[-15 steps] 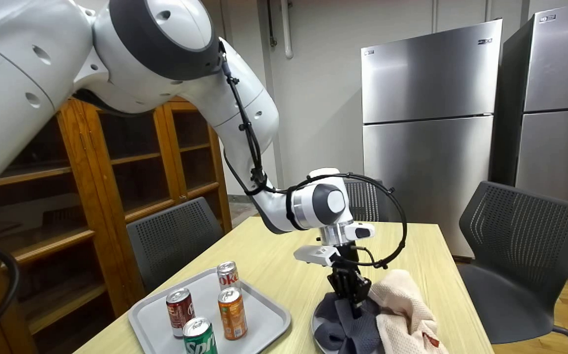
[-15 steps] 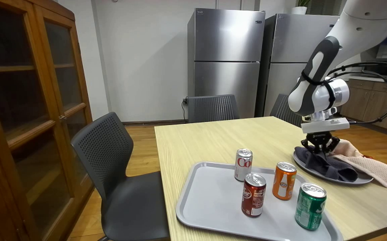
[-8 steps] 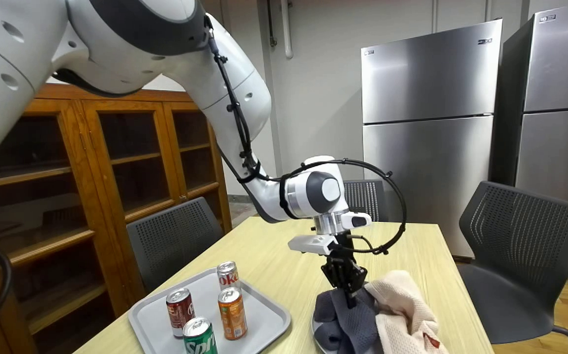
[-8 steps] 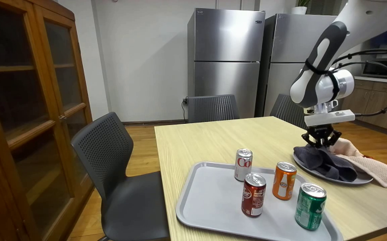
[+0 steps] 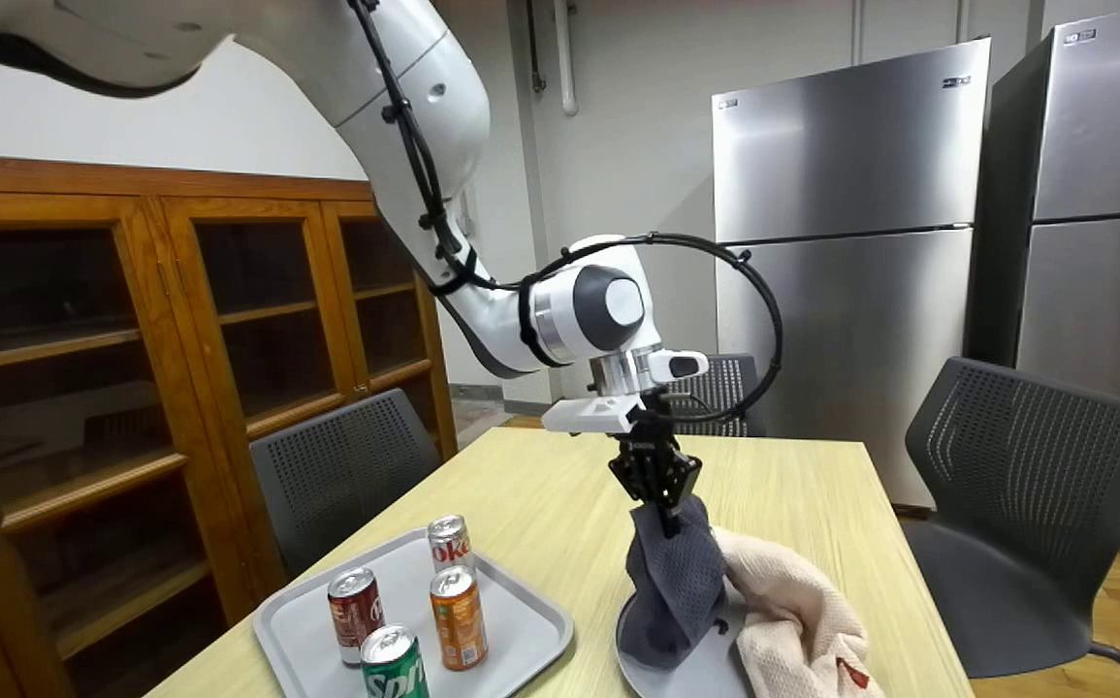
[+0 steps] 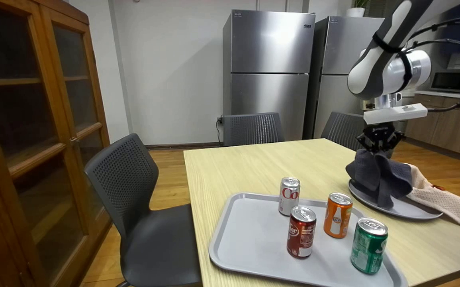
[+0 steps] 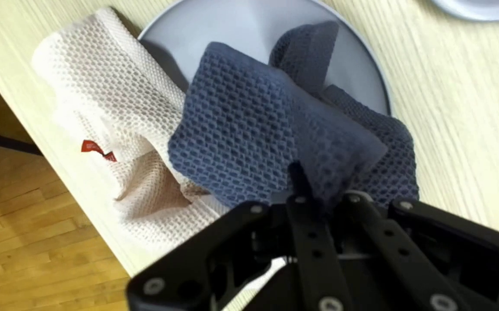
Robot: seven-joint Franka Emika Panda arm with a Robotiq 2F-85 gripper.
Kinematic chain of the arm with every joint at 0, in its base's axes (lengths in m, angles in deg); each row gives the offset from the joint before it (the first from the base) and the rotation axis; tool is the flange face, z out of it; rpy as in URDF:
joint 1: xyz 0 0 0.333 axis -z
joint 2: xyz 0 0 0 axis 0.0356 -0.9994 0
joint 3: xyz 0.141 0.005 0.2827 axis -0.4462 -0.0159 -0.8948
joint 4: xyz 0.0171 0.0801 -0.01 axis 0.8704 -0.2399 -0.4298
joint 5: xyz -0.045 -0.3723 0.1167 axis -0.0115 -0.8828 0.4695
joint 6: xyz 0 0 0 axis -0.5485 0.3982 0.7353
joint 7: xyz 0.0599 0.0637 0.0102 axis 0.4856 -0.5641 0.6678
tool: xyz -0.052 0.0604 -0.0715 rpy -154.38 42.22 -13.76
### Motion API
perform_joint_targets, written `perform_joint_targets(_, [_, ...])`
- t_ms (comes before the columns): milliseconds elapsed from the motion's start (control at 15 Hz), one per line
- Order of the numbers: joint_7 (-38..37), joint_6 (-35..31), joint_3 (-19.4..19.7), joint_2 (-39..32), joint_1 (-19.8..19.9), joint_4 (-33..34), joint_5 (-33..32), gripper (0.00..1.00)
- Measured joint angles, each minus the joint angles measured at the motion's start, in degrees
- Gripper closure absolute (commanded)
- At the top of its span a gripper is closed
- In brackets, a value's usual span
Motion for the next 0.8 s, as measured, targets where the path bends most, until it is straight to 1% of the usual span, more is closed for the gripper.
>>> perform_joint_targets(333, [0.49,0.30,-2.00,3.58,-0.51,-0.69,-0.17,0.98])
perform_joint_targets(800, [1.39,0.18,-6.80,3.96,-0.65,-0.29,2.16,0.98])
